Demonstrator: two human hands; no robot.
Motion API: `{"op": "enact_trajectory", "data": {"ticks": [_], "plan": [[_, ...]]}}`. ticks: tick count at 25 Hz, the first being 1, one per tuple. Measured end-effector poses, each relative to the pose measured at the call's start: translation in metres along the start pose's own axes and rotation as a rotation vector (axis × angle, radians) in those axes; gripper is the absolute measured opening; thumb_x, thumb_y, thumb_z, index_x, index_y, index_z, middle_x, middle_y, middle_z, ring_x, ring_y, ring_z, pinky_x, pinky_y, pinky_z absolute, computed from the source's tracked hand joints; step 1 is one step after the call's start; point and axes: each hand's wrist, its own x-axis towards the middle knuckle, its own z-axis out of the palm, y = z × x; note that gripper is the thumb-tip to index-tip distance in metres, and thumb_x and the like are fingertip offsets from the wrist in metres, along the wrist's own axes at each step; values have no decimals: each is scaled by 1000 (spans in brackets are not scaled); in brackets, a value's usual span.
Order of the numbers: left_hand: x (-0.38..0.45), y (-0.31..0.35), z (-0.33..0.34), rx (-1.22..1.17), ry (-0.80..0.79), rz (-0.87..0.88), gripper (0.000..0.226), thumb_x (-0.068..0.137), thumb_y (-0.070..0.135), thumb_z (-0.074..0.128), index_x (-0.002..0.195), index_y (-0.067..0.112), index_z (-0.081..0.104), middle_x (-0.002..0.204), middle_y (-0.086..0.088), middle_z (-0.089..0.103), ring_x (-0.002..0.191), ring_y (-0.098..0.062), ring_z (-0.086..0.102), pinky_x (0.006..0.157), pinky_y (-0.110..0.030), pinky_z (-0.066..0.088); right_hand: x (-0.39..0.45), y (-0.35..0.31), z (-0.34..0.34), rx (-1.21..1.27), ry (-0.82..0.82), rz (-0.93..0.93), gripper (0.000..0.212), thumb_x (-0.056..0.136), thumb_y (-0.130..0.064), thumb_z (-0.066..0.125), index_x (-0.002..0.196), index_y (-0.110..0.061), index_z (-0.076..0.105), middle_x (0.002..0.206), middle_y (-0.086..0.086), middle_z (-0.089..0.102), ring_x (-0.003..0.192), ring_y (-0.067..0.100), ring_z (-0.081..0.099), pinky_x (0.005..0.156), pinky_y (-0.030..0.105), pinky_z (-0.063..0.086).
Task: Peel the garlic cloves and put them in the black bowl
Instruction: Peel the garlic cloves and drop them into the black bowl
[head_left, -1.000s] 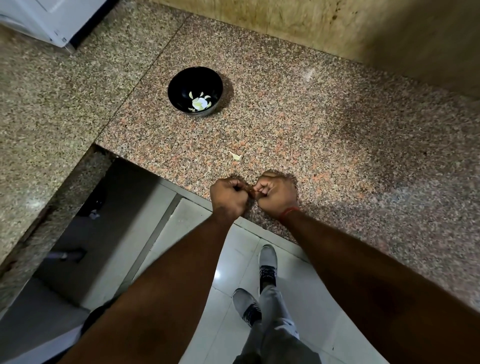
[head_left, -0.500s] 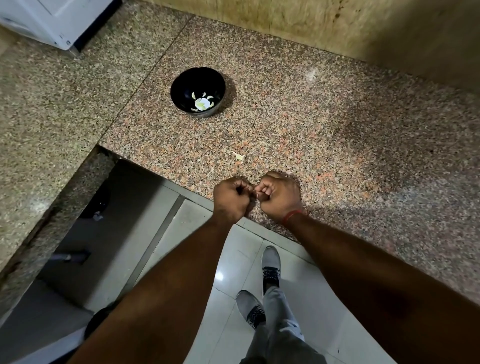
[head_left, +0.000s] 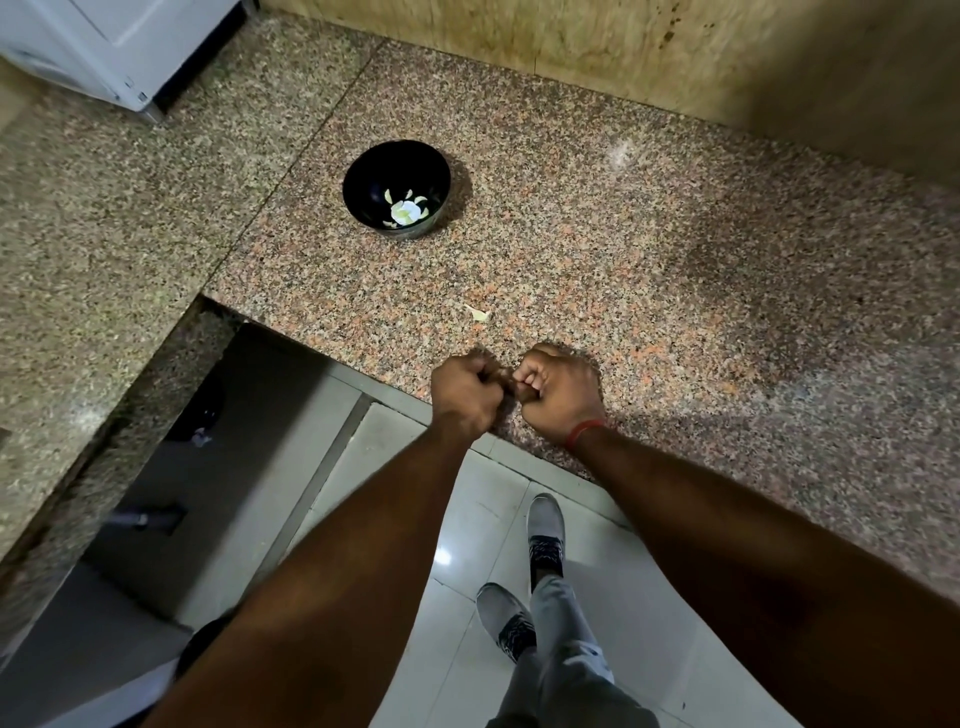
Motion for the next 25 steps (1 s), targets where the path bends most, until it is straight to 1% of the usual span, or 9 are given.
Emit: {"op": "enact_trajectory", "data": {"ticks": [2,3,4,8,13,17,20,23,25], "plan": [[-4,-7,-2,-226,-69,-54,19,91,-6,63,79,5,72,69,-8,67,55,-21,58,52,-22,51,0,0,0,-49,-10,-11,15,73,-14,61,80,-28,62,84,-16,57,75,10,56,74,33,56],[-4,-9,-3,-318,-106,-86,17,95,-6,59,84,1,71,69,-13,66,52,-22,57,51,-28,51,1,0,0,-74,-17,-11,15,75,-16,63,84,-29,63,87,-16,57,78,11,57,77,33,55],[-3,-10,-3,-371,-127,-109,15,97,-5,57,90,-3,70,69,-16,65,48,-21,55,48,-31,51,2,0,0,-94,-21,-13,15,77,-18,64,86,-30,62,90,-15,57,81,11,57,79,33,55],[-2,-11,-6,-430,-151,-102,13,99,2,60,94,-6,68,68,-17,63,44,-21,52,43,-25,46,3,1,2,-141,-24,-47,14,88,-25,64,97,-34,58,100,-13,59,89,15,60,81,37,55],[-7,-12,-5,-497,-150,-97,11,97,-7,56,95,-9,66,66,-15,61,44,-18,52,44,-23,40,2,1,2,-82,42,-87,15,92,-22,64,103,-33,64,104,-13,60,91,14,61,78,36,55],[-7,-10,-7,-487,-147,-121,12,99,-2,58,94,-6,68,66,-15,63,44,-19,54,45,-24,43,0,1,2,-1,49,-90,16,91,-20,70,101,-31,73,101,-15,62,88,12,63,77,34,57],[-4,-6,-12,-459,-185,-142,12,98,3,62,92,-6,69,66,-16,65,45,-21,54,47,-29,47,1,-1,-1,45,46,-56,17,91,-20,73,103,-31,77,99,-15,63,86,11,63,76,34,57],[-2,0,-16,-451,-206,-195,9,94,1,66,88,-5,69,64,-17,64,48,-23,54,50,-33,50,0,-1,-1,56,47,-60,19,90,-18,74,105,-28,80,98,-11,65,84,12,61,72,33,55],[-1,4,-18,-446,-198,-222,9,94,-2,66,88,-8,68,64,-19,64,48,-24,55,48,-32,52,0,-3,-2,58,30,-59,20,91,-15,72,106,-25,79,99,-9,67,84,13,61,71,35,55]]}}
